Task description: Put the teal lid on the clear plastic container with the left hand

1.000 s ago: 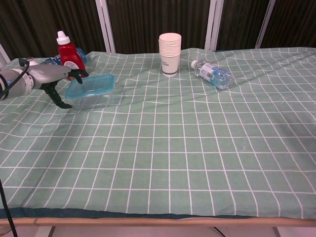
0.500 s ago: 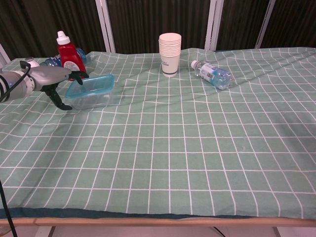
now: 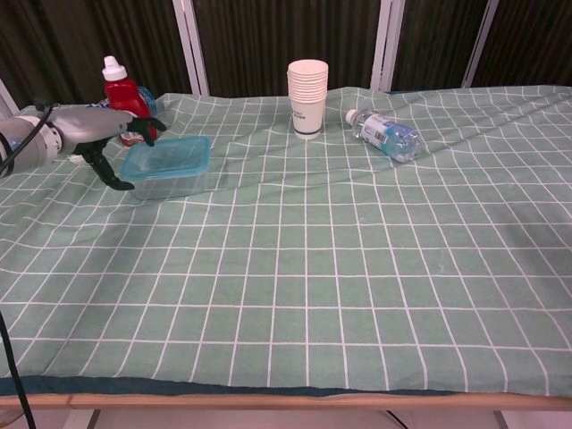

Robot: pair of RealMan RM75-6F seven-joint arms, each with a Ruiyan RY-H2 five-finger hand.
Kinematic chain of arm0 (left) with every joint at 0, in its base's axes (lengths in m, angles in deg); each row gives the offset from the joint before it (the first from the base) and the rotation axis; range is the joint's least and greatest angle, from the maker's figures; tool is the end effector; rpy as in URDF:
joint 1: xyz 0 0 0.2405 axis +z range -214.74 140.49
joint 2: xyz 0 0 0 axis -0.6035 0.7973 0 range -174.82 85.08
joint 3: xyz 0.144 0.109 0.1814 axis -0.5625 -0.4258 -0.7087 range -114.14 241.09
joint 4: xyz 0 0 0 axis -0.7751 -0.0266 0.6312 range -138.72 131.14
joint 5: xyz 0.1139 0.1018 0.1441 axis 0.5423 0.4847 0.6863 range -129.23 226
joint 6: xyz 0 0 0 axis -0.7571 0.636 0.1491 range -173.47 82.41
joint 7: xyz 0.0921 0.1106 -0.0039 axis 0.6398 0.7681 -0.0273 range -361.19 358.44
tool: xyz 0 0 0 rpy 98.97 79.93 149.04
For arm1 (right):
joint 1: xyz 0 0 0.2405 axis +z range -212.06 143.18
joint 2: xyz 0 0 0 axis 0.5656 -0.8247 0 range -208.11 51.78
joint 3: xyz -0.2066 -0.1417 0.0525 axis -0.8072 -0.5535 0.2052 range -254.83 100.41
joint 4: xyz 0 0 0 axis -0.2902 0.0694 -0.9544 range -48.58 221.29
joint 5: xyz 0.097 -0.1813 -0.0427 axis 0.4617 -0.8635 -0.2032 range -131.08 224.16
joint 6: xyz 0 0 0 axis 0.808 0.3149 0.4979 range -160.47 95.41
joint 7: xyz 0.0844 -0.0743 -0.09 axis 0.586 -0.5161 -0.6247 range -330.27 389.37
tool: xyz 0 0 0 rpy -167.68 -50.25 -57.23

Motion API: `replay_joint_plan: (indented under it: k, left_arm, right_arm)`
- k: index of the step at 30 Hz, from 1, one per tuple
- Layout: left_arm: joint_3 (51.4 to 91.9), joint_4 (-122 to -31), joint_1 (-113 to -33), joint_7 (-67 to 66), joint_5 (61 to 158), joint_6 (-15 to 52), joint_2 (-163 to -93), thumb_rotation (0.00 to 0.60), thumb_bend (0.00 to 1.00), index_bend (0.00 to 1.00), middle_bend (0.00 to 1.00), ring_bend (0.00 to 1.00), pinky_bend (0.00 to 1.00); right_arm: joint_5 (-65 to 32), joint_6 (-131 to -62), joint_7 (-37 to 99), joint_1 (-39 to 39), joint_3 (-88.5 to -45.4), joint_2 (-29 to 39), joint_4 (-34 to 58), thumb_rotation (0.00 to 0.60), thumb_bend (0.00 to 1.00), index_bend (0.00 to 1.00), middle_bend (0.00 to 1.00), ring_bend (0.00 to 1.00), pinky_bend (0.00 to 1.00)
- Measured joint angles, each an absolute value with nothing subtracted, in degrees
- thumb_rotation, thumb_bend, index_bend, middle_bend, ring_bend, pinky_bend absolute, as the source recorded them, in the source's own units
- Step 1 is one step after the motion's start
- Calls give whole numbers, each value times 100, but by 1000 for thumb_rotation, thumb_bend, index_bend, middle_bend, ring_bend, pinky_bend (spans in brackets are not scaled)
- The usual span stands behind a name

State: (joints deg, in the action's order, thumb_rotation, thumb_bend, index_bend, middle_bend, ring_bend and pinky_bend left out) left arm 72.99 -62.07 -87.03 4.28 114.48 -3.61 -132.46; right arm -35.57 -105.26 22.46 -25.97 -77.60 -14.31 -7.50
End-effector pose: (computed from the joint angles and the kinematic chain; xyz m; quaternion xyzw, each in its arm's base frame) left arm -0.2018 0.4383 0.0286 -0.7482 -0.3440 -0.2973 0.4831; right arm -0.3200 -0.1836 0.1257 0.6588 -0.4259 0.2841 0.5513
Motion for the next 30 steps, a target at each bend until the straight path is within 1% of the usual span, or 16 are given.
replay_joint_plan:
  k: [1, 4, 8, 9, 11, 13, 16, 18, 19, 21, 24, 30]
  left_arm:
    - [7311, -6335, -8675, 399, 11529, -213, -13181, 600, 230, 0, 65, 0, 0]
    - [7323, -6846, -8539, 309, 11792, 273, -12915, 600, 232, 0, 16, 0, 0]
    - [7202, -7699, -8156, 255, 12225, 1035, -12469, 600, 242, 0, 0, 0, 0]
    - [7120, -7964, -7972, 252, 12362, 1328, -12335, 600, 243, 0, 0, 0, 0]
    - [6966, -8284, -7638, 250, 12556, 1817, -12158, 600, 246, 0, 0, 0, 0]
    - [6747, -8565, -7163, 233, 12763, 2449, -11993, 600, 248, 0, 0, 0, 0]
    - [6408, -8791, -6372, 111, 13039, 3393, -11874, 600, 249, 0, 0, 0, 0]
    - [6149, -8796, -5813, -54, 13230, 3943, -11863, 600, 251, 0, 0, 0, 0]
    - [6042, -8761, -5605, -153, 13311, 4105, -11870, 600, 254, 0, 0, 0, 0]
    - [5847, -8619, -5284, -418, 13464, 4291, -11883, 600, 259, 0, 0, 0, 0]
    - [5665, -8476, -5194, -626, 13709, 4248, -11857, 600, 260, 0, 0, 0, 0]
    - [5769, -8467, -5140, -526, 13861, 4224, -11834, 600, 260, 0, 0, 0, 0]
  right_arm:
    - [-3563, -10534, 2244, -2600, -7762, -1430, -752, 600, 133, 0, 0, 0, 0]
    - [-3597, -10577, 2245, -2617, -7771, -1433, -760, 600, 132, 0, 0, 0, 0]
    - [-3666, -10627, 2258, -2639, -7793, -1440, -763, 600, 133, 0, 0, 0, 0]
    - [-3679, -10628, 2253, -2640, -7800, -1436, -762, 600, 132, 0, 0, 0, 0]
    - [-3686, -10627, 2236, -2641, -7806, -1429, -763, 600, 133, 0, 0, 0, 0]
    - [-3699, -10623, 2192, -2641, -7819, -1417, -771, 600, 133, 0, 0, 0, 0]
    - [-3743, -10616, 2121, -2638, -7844, -1391, -786, 600, 132, 0, 0, 0, 0]
    - [-3781, -10605, 2076, -2631, -7865, -1368, -792, 600, 132, 0, 0, 0, 0]
    - [-3793, -10595, 2060, -2627, -7874, -1357, -793, 600, 133, 0, 0, 0, 0]
    - [-3814, -10581, 2021, -2620, -7889, -1340, -790, 600, 132, 0, 0, 0, 0]
    - [-3843, -10578, 1964, -2621, -7914, -1315, -787, 600, 132, 0, 0, 0, 0]
    - [-3883, -10689, 1915, -2686, -7942, -1299, -773, 600, 132, 0, 0, 0, 0]
